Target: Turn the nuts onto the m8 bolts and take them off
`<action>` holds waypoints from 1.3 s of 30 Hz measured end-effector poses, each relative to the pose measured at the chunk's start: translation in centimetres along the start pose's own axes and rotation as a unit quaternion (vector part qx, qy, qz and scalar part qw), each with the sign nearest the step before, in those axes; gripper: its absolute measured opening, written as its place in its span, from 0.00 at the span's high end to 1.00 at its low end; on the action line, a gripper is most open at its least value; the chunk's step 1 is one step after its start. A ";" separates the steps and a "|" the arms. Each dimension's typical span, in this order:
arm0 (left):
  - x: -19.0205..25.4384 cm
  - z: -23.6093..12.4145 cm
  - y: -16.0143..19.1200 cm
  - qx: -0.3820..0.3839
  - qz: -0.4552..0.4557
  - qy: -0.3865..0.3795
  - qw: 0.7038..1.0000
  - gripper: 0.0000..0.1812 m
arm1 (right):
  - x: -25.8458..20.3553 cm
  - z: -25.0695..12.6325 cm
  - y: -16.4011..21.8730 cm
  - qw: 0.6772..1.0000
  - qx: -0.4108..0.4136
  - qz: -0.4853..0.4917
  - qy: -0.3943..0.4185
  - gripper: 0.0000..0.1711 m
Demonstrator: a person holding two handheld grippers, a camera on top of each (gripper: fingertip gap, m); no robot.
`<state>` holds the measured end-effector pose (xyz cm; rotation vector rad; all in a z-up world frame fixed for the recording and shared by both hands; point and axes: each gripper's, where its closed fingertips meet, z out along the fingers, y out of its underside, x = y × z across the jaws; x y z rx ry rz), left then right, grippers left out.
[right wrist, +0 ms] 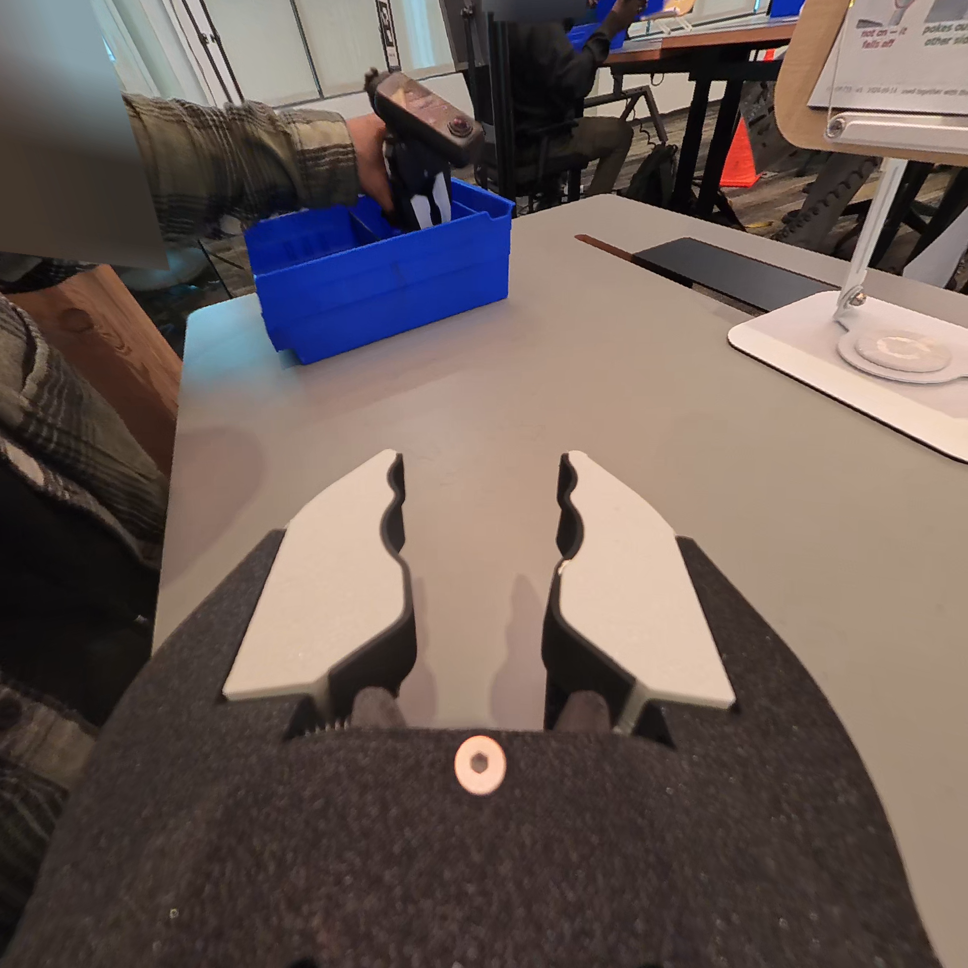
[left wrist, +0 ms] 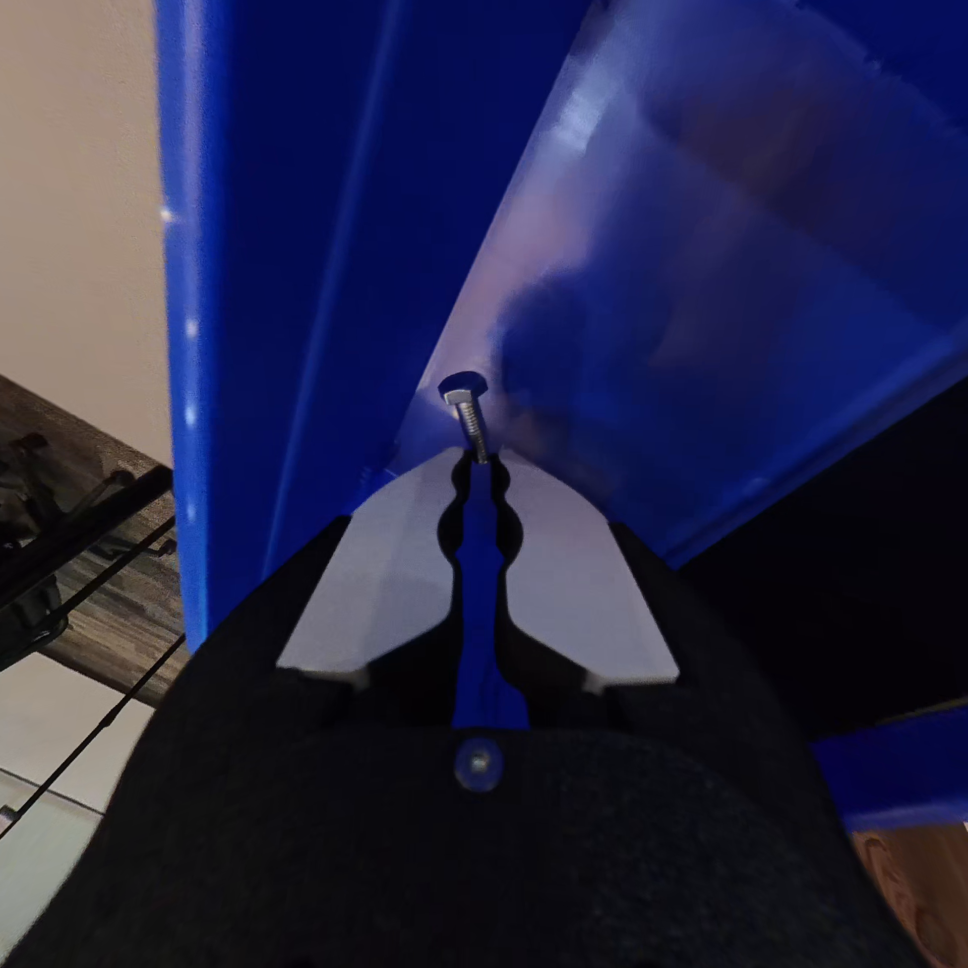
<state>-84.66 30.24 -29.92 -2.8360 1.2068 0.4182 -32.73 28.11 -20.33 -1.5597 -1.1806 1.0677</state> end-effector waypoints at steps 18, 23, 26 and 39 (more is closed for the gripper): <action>2.7 -10.3 -2.8 0.124 -0.088 -0.022 0.988 0.96 | -2.4 -3.3 -1.0 1.000 0.019 -0.007 -0.007 0.68; 5.6 -13.8 -6.7 0.179 -0.138 -0.020 0.974 0.96 | -3.0 -5.4 -0.5 1.000 0.017 0.001 0.001 0.68; 8.0 -15.2 -9.8 0.218 -0.191 -0.004 0.957 0.97 | -3.2 -6.5 -0.1 1.000 0.018 0.008 0.005 0.68; 22.9 -9.3 -20.8 0.252 -0.298 0.173 0.904 0.97 | -3.9 -9.6 2.0 0.999 0.015 0.030 -0.004 0.68</action>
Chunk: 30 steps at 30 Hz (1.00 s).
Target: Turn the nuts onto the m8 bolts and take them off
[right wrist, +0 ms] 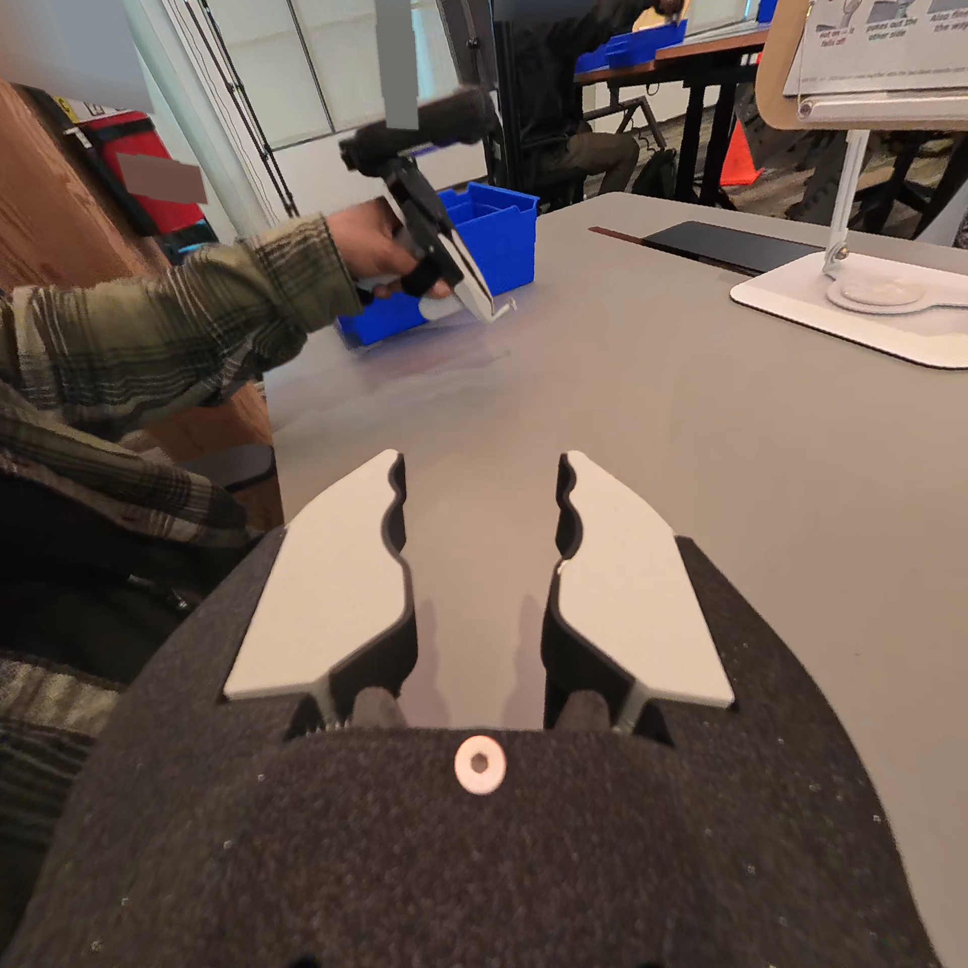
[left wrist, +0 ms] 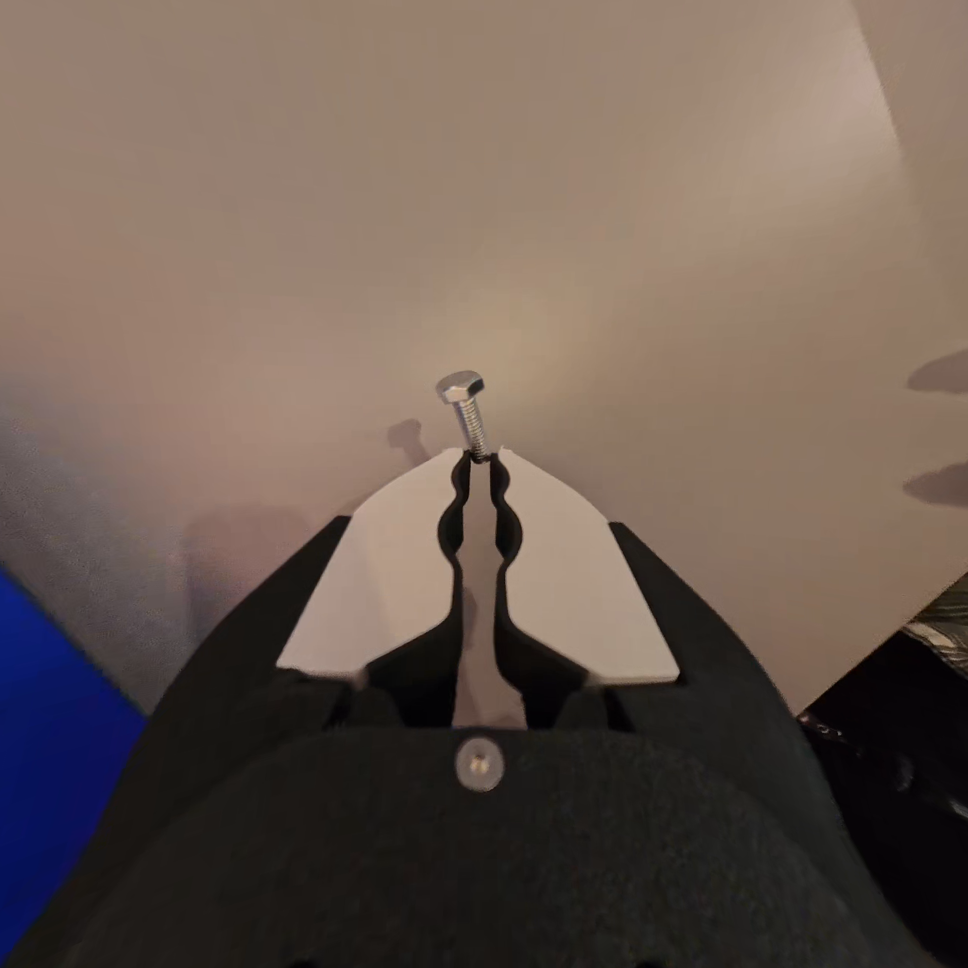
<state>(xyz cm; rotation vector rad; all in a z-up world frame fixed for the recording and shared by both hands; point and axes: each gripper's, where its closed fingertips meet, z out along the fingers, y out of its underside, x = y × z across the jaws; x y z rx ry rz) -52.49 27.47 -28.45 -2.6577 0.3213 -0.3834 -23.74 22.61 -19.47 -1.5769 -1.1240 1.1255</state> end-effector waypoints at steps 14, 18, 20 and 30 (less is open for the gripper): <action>3.0 4.5 2.6 -0.051 -0.036 0.057 0.996 0.96 | -0.1 -0.1 1.2 1.000 -0.016 0.011 -0.008 0.68; 3.0 4.5 2.6 -0.047 -0.033 0.065 0.996 0.96 | -0.3 0.0 0.7 1.000 -0.014 0.005 -0.010 0.68; 3.1 4.5 2.6 -0.046 -0.027 0.068 0.996 0.96 | -0.4 0.1 0.7 1.000 -0.016 0.003 -0.009 0.67; 3.0 2.9 2.4 -0.044 0.024 0.068 0.996 0.90 | -0.8 0.3 0.7 1.000 -0.022 -0.001 -0.009 0.67</action>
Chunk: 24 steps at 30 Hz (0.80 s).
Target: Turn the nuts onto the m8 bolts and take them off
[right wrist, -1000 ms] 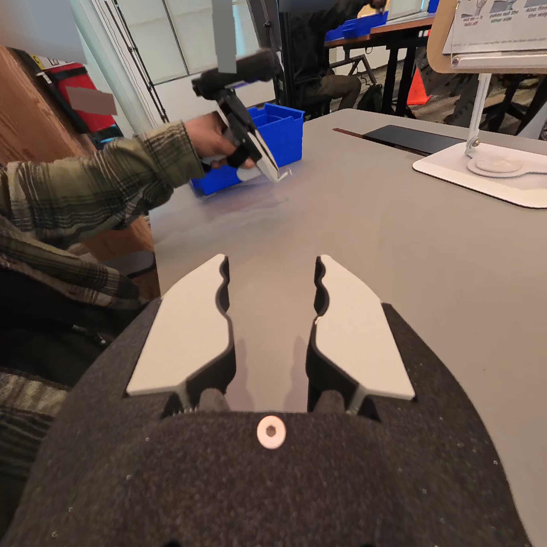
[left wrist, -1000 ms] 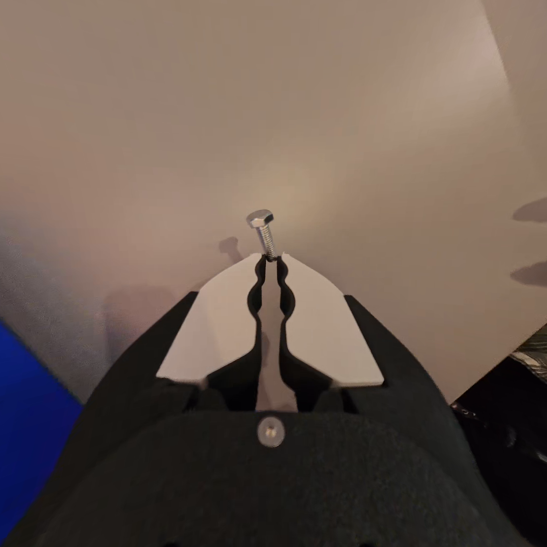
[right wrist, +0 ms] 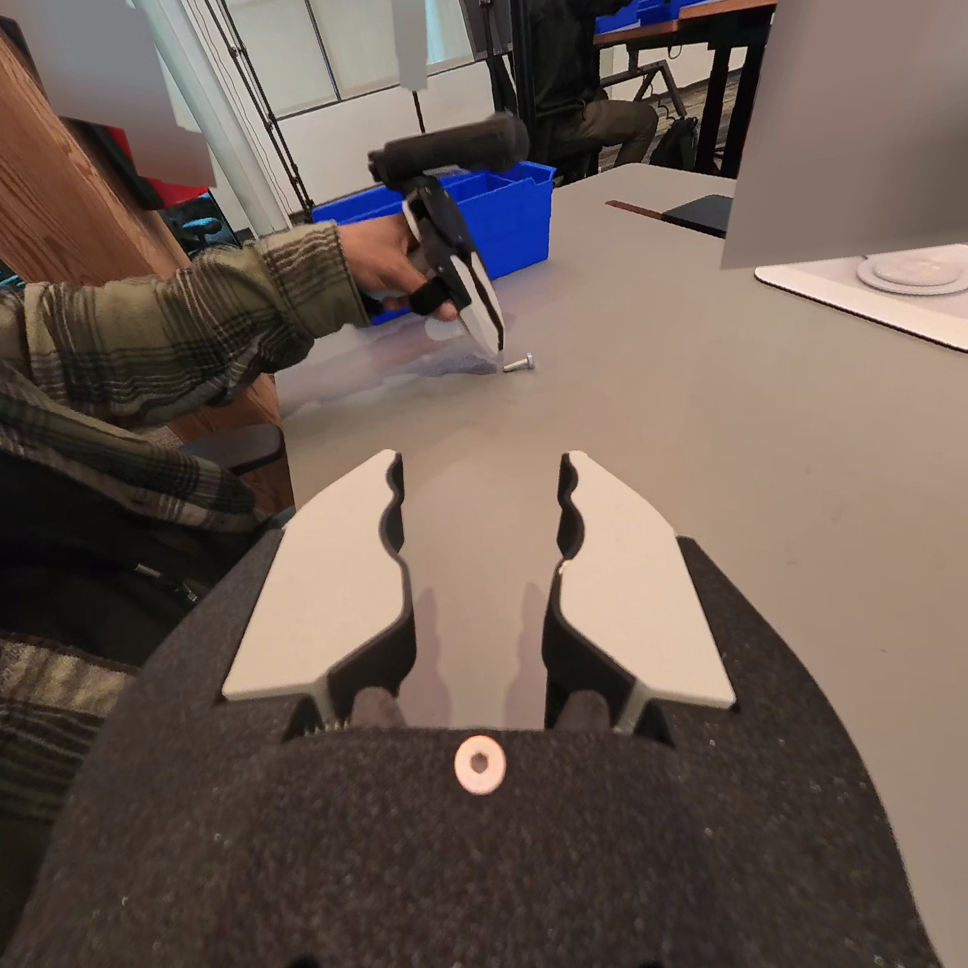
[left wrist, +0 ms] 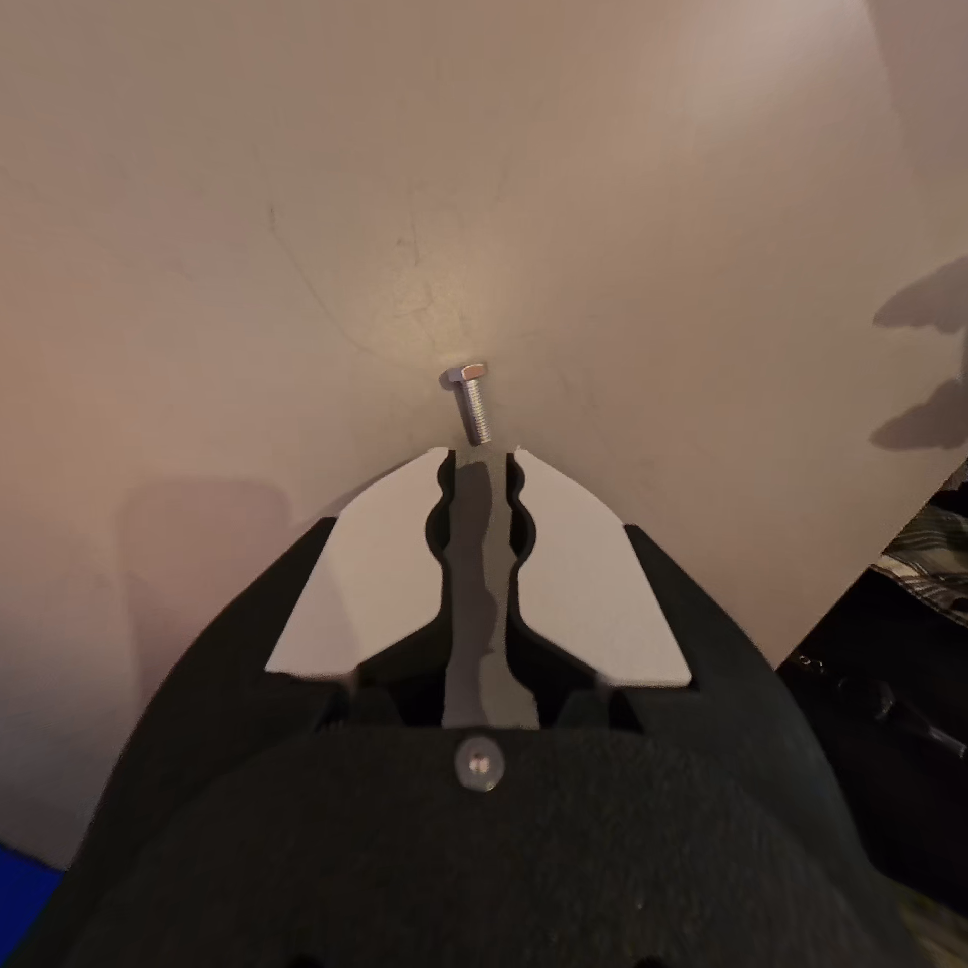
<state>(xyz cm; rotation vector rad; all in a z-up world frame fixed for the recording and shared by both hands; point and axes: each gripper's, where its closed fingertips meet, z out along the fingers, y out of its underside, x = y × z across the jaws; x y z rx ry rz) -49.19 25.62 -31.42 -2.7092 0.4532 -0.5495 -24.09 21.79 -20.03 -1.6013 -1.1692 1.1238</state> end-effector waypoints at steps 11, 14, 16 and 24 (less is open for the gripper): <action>-1.0 -13.8 -1.6 0.129 0.089 -0.117 0.981 0.83 | -0.1 0.4 -0.3 1.000 -0.011 -0.005 0.001 0.67; -5.8 -18.9 1.7 0.126 0.066 -0.193 0.971 0.81 | 0.0 0.3 -0.2 1.000 -0.013 -0.006 0.005 0.67; -9.4 -21.2 4.6 0.114 0.031 -0.216 0.969 0.81 | 0.0 0.4 -0.2 1.000 -0.011 -0.003 0.005 0.67; -19.2 -21.0 14.0 -0.025 -0.004 -0.236 0.971 0.84 | -0.4 1.5 -0.2 1.000 -0.024 -0.005 0.002 0.67</action>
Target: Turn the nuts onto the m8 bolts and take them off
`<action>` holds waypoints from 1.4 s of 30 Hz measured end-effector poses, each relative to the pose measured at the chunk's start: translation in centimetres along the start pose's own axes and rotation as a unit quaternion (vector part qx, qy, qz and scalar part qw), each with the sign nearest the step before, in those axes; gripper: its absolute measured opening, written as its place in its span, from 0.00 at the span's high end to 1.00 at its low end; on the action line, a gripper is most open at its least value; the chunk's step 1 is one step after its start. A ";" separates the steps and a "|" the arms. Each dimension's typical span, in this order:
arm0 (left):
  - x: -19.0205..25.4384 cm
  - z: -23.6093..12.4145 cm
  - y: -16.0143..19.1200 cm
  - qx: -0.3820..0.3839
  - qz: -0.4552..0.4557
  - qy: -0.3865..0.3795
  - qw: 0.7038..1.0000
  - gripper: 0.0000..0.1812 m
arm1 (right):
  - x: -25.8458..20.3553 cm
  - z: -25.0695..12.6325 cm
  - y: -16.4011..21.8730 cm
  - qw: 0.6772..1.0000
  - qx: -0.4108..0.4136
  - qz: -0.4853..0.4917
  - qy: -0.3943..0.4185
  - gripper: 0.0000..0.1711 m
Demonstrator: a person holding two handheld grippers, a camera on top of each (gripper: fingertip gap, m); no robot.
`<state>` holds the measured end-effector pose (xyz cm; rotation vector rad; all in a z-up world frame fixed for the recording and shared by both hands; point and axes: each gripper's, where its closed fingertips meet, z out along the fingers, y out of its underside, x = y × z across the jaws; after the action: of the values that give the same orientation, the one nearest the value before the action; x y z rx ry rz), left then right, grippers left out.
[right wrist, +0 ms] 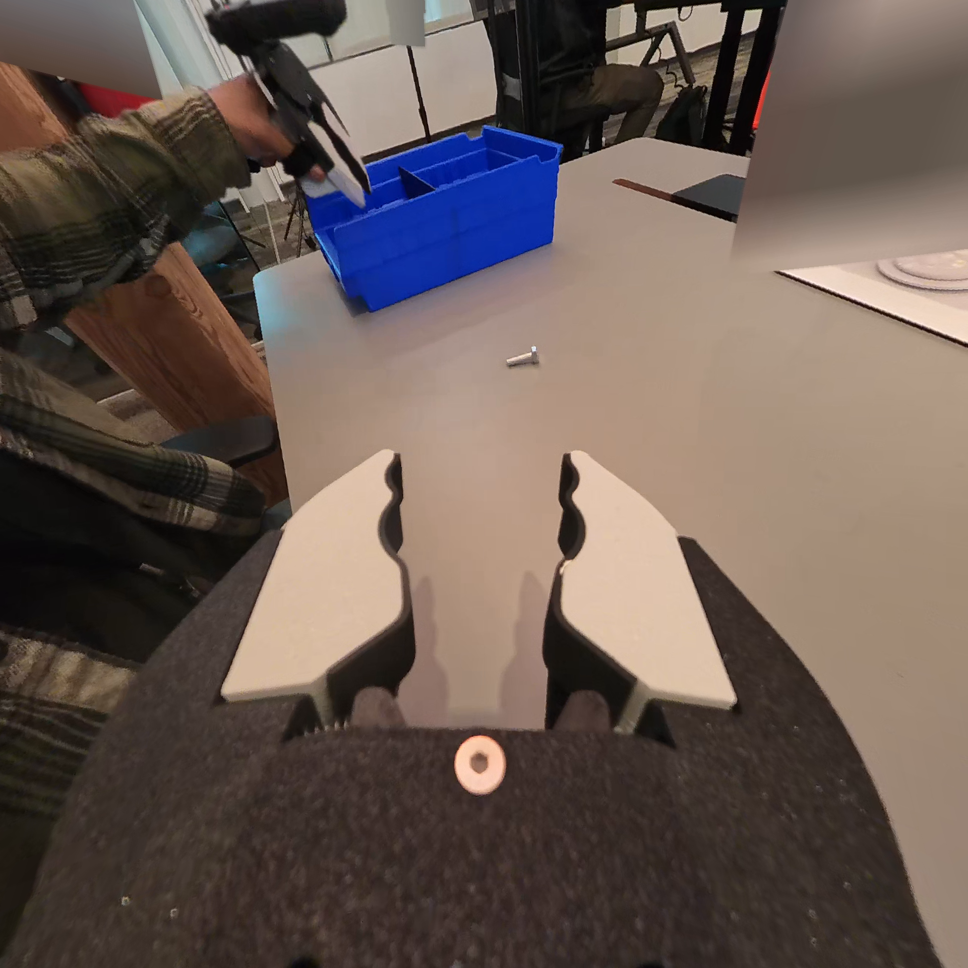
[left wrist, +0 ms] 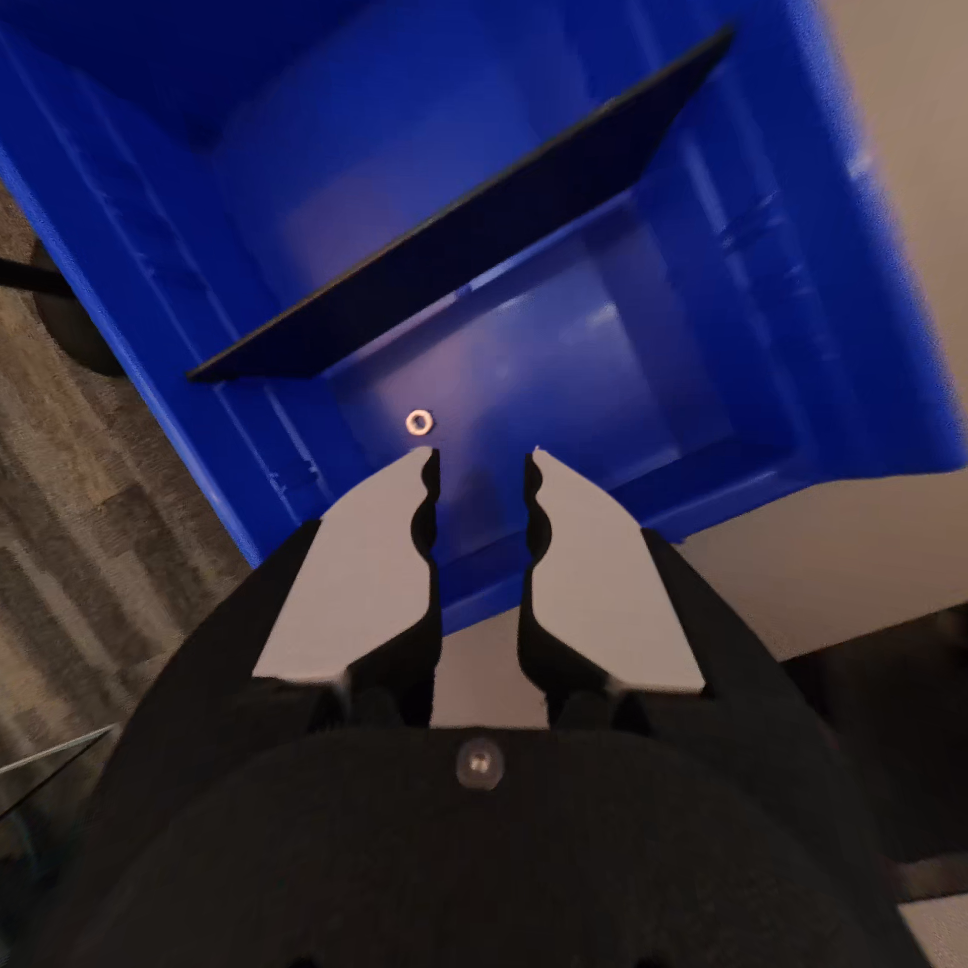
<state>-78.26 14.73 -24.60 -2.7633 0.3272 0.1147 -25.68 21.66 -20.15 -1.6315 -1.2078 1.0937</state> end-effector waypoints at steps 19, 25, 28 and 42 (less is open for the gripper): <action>-3.4 6.1 2.2 -0.124 0.104 -0.017 0.987 0.84 | 0.4 0.5 0.1 1.000 -0.024 -0.002 0.019 0.66; -3.3 6.8 1.9 -0.141 0.108 -0.019 0.984 0.85 | 0.4 0.3 0.0 1.000 -0.022 -0.004 0.020 0.67; -3.5 7.1 2.2 -0.160 0.111 -0.022 0.981 0.85 | 0.4 0.2 0.0 1.000 -0.022 -0.005 0.022 0.67; -2.7 7.6 2.7 -0.196 0.078 0.027 0.977 0.92 | 0.2 -0.9 -0.4 1.000 -0.007 -0.009 0.028 0.67</action>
<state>-81.81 15.53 -32.24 -3.1296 0.5944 0.1578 -24.92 21.81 -19.58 -1.6486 -1.1945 1.0238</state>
